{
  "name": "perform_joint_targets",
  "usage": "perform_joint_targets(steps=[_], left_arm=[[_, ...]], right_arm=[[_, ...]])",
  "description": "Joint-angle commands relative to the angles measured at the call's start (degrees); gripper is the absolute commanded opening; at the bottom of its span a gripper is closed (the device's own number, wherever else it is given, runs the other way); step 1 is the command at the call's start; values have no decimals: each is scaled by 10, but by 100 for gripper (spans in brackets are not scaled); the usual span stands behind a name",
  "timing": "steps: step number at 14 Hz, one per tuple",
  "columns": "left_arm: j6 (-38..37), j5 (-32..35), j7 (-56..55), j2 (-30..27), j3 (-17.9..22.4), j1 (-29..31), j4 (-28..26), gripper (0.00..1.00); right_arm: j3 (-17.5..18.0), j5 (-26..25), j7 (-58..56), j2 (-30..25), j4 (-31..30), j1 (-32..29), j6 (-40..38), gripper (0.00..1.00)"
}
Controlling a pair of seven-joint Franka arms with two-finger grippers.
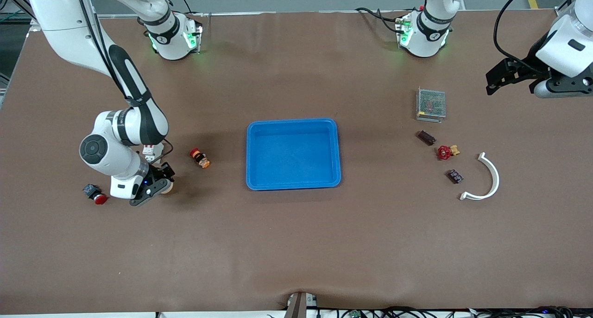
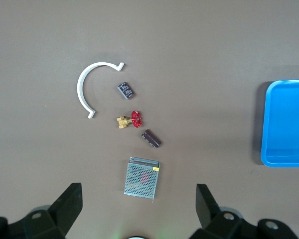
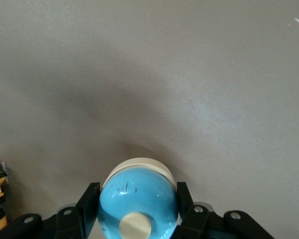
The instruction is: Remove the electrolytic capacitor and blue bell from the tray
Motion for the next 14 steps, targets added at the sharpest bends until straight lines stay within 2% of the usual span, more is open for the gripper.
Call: perform_joint_targets(steps=[1,8,9,10,11,12,14], left_arm=[[1,9,1,5,-3,2,4,100],[3,21,1,6,-3,1,4,100],[2,21,1,6,-3,1,4,100],[3,21,0,6,-3,2,4,100],[2,21,0,6,-3,2,4,100],[2,21,0,6,-3,2,3,100],[2,20,0,6,-3,1,3,100]], right_arm=[[1,14,4,7,-1,2,10,41],[1,14,3,28,-1,1,36,42],[1,14,3,29,-1,0,37,46],[1,14,3,30,0,0,37,57],[1,14,3,30,0,0,36,92],[1,14,4,29,2,1,35,100],[1,14,5,29,12,0,27,100]])
